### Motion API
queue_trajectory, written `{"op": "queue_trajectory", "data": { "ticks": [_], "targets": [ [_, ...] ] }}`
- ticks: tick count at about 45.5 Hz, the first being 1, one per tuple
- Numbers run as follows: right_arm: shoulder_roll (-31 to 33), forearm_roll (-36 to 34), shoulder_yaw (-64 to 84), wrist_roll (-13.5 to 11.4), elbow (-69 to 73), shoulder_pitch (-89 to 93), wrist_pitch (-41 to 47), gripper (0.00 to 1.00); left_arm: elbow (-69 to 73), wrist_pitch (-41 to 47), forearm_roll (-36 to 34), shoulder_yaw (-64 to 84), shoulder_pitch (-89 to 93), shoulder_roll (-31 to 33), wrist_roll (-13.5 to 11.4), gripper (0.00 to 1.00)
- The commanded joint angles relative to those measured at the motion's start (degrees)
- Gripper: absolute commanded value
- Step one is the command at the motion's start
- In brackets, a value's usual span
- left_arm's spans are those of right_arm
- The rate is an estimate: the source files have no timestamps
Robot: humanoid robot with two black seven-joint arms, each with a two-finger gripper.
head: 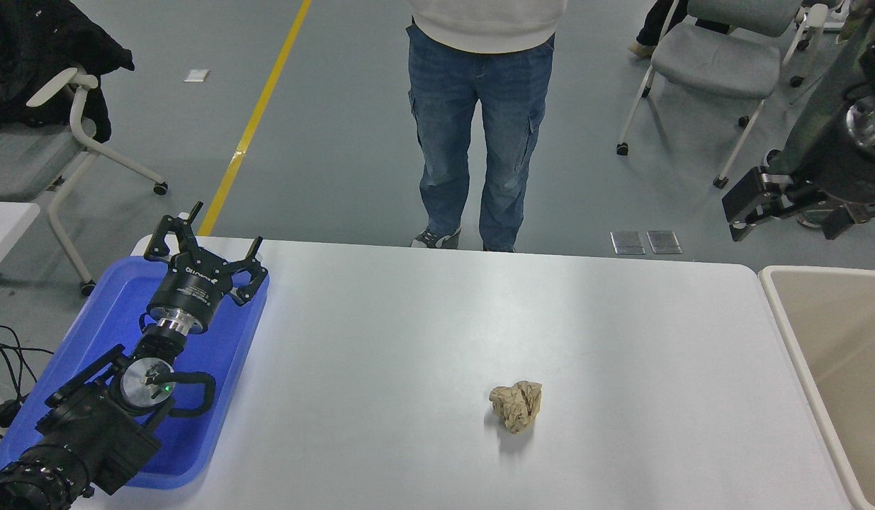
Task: Pick up paper ball place in dustbin
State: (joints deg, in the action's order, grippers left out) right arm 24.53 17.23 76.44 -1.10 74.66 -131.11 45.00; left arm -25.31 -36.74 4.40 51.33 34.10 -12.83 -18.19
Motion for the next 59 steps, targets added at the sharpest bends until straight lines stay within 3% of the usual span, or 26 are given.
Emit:
{"op": "queue_trajectory", "data": {
  "ticks": [1, 59],
  "targets": [
    [0.08, 0.00, -0.15, 0.05, -0.04, 0.15, 0.00, 1.00, 0.00, 0.00, 0.00, 0.00, 0.00, 0.00, 0.00, 1.00],
    [0.35, 0.00, -0.41, 0.05, 0.05, -0.02, 0.00, 1.00, 0.00, 0.00, 0.00, 0.00, 0.00, 0.00, 0.00, 1.00]
  ]
}}
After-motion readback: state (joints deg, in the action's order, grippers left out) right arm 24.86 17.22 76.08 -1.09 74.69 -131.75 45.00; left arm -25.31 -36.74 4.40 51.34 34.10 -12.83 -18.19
